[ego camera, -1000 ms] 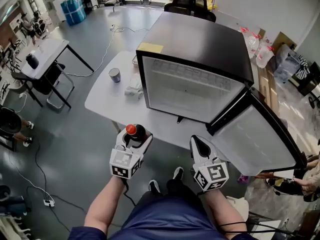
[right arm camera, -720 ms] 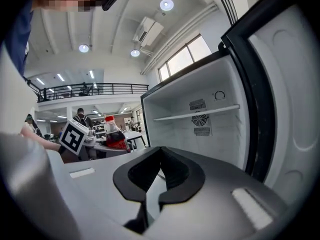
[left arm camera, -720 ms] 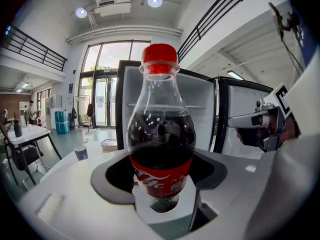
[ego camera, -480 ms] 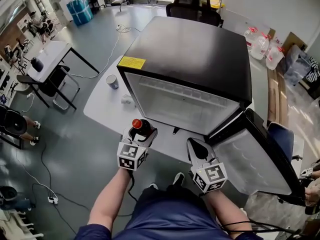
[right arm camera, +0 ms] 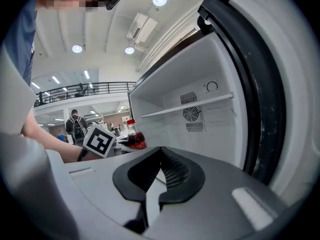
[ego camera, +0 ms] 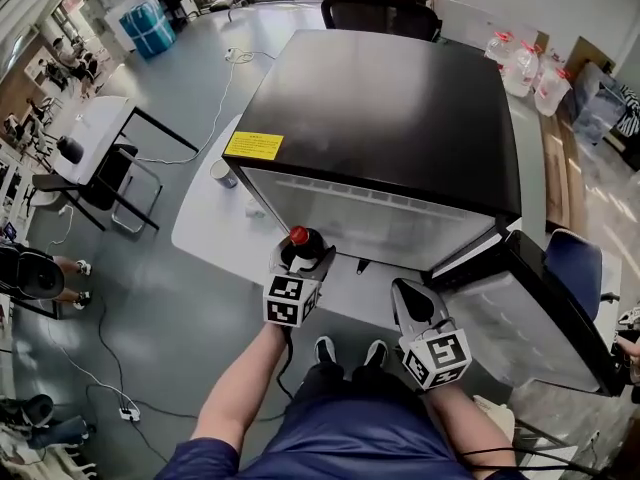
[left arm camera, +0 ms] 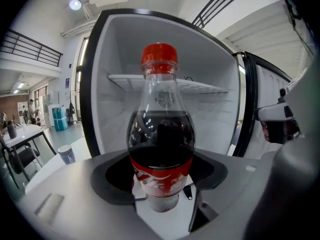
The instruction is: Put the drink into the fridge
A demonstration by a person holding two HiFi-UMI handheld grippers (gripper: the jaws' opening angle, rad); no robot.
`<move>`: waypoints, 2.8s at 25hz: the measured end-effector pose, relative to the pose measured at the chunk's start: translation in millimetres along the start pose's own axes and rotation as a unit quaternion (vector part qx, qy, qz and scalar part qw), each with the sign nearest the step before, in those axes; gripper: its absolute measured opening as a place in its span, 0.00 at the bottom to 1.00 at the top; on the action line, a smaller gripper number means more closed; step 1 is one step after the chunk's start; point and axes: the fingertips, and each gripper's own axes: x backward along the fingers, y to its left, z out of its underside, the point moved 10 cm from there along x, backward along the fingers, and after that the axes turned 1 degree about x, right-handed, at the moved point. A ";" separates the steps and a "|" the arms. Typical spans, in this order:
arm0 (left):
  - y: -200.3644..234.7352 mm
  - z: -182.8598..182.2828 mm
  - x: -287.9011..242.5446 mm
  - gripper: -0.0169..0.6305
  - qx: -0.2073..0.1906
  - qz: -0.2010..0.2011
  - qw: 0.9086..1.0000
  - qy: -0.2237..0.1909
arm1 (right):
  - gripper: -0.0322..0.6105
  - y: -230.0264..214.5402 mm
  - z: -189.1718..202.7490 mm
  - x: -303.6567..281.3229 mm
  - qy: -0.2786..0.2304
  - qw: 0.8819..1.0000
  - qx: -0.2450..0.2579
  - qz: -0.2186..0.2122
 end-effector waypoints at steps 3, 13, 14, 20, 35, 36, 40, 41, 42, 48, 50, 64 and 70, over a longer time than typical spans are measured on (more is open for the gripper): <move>1.3 -0.5 -17.5 0.51 -0.003 0.002 1.000 0.009 | 0.06 3.8 0.7 -0.4 0.002 1.000 -0.002 0.016; -5.5 -5.1 -67.2 0.51 0.008 -0.028 0.999 0.023 | 0.06 8.6 4.7 14.5 -0.003 0.997 -0.015 0.080; -5.8 -7.0 -70.0 0.51 0.008 -0.035 0.999 0.022 | 0.06 8.4 4.3 17.0 -0.004 0.996 -0.016 0.087; -3.1 -14.2 -93.9 0.51 0.013 -0.034 0.999 0.019 | 0.06 6.5 6.3 32.5 -0.010 0.992 -0.023 0.127; 17.9 -29.9 -138.4 0.51 0.015 -0.049 0.998 0.028 | 0.06 11.2 14.6 52.7 -0.012 0.984 -0.040 0.175; 18.1 -29.6 -139.7 0.51 0.015 -0.050 0.998 0.029 | 0.06 12.3 15.1 53.0 -0.013 0.984 -0.040 0.175; 19.3 -28.1 -145.0 0.51 0.001 -0.051 0.998 0.029 | 0.06 12.1 18.7 53.9 -0.013 0.983 -0.041 0.177; 19.6 -28.2 -146.3 0.51 -0.001 -0.051 0.998 0.029 | 0.06 11.3 19.5 54.2 -0.013 0.983 -0.042 0.179; 20.0 -28.5 -147.2 0.51 -0.002 -0.051 0.998 0.028 | 0.06 10.6 20.1 54.5 -0.012 0.983 -0.043 0.180; 17.8 -27.0 -149.3 0.51 -0.018 -0.049 0.998 0.019 | 0.06 9.0 22.7 52.4 -0.009 0.982 -0.048 0.180; 17.1 -26.3 -149.1 0.51 -0.020 -0.052 0.998 0.017 | 0.06 9.8 22.1 50.2 -0.008 0.983 -0.048 0.177; 15.1 -31.3 -139.2 0.54 -0.045 -0.050 0.997 0.030 | 0.06 7.3 17.5 43.0 -0.010 0.987 -0.042 0.157; 10.0 -24.9 -113.7 0.54 -0.030 -0.050 0.998 0.030 | 0.06 6.7 15.5 33.2 -0.007 0.990 -0.037 0.134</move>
